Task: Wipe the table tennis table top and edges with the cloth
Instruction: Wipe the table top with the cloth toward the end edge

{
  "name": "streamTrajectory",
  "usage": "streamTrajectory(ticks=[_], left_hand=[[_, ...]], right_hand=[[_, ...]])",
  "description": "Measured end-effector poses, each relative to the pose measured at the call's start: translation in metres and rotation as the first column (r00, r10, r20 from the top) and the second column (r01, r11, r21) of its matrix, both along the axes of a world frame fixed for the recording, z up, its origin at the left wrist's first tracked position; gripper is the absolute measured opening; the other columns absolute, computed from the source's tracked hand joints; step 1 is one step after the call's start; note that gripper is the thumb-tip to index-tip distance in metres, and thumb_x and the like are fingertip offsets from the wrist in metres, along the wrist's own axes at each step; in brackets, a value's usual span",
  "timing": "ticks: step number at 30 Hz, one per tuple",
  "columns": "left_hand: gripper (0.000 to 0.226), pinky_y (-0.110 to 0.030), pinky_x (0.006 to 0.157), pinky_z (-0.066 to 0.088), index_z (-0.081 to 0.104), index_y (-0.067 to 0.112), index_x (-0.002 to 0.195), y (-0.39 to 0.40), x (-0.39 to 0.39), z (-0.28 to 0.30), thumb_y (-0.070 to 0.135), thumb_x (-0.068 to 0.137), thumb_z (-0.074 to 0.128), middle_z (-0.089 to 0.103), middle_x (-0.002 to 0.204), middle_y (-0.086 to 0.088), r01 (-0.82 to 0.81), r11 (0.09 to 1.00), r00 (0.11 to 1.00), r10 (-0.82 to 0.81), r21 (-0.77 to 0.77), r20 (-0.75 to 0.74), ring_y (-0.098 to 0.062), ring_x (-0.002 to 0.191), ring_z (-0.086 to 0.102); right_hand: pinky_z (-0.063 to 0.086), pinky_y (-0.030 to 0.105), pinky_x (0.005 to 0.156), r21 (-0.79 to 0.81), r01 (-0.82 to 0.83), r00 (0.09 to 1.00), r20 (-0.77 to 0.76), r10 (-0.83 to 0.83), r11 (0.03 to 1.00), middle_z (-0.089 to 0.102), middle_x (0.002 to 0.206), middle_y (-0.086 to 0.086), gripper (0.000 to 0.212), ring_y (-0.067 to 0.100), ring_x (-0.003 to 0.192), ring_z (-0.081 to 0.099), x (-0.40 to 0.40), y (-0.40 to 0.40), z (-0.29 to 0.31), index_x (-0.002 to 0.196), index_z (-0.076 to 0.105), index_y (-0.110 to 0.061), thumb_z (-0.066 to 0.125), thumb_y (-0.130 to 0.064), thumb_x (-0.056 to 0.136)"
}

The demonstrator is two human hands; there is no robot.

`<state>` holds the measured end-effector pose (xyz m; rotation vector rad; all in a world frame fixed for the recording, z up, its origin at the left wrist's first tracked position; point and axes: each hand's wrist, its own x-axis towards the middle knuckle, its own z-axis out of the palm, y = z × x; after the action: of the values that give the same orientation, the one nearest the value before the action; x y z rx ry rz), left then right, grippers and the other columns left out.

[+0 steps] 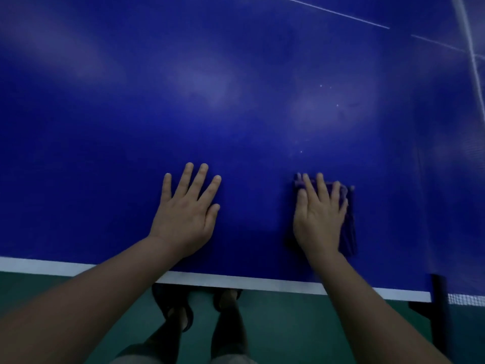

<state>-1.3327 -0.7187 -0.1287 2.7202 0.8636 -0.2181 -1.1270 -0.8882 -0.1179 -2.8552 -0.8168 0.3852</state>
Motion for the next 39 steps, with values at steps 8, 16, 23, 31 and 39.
streamTrajectory(ticks=[8, 16, 23, 31, 39], left_hand=[[0.066, -0.056, 0.119, -0.007, 0.005, 0.029, 0.157, -0.005, 0.050, 0.000, 0.053, 0.096, 0.007, -0.006, 0.165, -0.002, -0.069, 0.997, 0.997, 0.070, 0.022, -0.018, -0.024, 0.151, -0.015], [0.062, -0.052, 0.120, -0.009, 0.008, 0.033, 0.157, 0.006, 0.074, 0.002, 0.053, 0.098, 0.010, -0.003, 0.166, 0.002, -0.088, 0.996, 0.996, 0.089, 0.021, -0.014, -0.020, 0.151, -0.015], [0.061, -0.055, 0.121, -0.001, 0.010, 0.031, 0.157, 0.018, 0.087, -0.004, 0.050, 0.099, 0.016, 0.001, 0.166, 0.002, -0.093, 0.995, 0.996, 0.093, 0.036, 0.012, -0.021, 0.153, -0.007], [0.062, -0.051, 0.120, -0.011, 0.003, 0.036, 0.156, 0.046, 0.104, -0.002, 0.054, 0.098, 0.009, -0.008, 0.165, 0.006, -0.085, 0.996, 0.996, 0.085, -0.008, 0.017, -0.017, 0.150, -0.019], [0.062, -0.051, 0.121, -0.007, 0.003, 0.033, 0.157, 0.085, 0.128, -0.004, 0.053, 0.099, 0.010, -0.007, 0.165, 0.005, -0.002, 1.000, 1.000, 0.002, 0.010, 0.014, -0.018, 0.151, -0.015]], right_hand=[[0.013, 0.055, 0.120, -0.008, -0.564, 0.825, 0.024, 0.564, 0.826, 0.030, 0.162, -0.004, 0.051, 0.031, 0.152, 0.016, -0.030, -0.008, 0.001, 0.149, 0.041, -0.038, 0.020, -0.052, 0.105], [0.004, 0.057, 0.121, 0.036, -0.147, 0.989, -0.015, 0.148, 0.988, 0.020, 0.165, -0.004, 0.051, 0.031, 0.153, 0.005, 0.089, 0.058, -0.002, 0.154, 0.029, -0.039, 0.020, -0.048, 0.105], [0.011, 0.056, 0.120, 0.060, -0.622, 0.783, 0.050, 0.620, 0.781, 0.031, 0.162, -0.001, 0.052, 0.033, 0.152, 0.016, 0.039, 0.086, -0.002, 0.150, 0.041, -0.035, 0.026, -0.050, 0.103], [0.009, 0.054, 0.120, -0.017, -0.404, 0.914, 0.016, 0.405, 0.914, 0.028, 0.163, -0.004, 0.053, 0.029, 0.152, 0.015, 0.131, 0.072, -0.002, 0.151, 0.039, -0.036, 0.022, -0.051, 0.103], [0.006, 0.057, 0.121, 0.047, -0.295, 0.955, 0.037, 0.293, 0.954, 0.022, 0.165, -0.003, 0.052, 0.031, 0.153, 0.007, 0.114, 0.203, -0.005, 0.155, 0.029, -0.036, 0.023, -0.049, 0.105]])
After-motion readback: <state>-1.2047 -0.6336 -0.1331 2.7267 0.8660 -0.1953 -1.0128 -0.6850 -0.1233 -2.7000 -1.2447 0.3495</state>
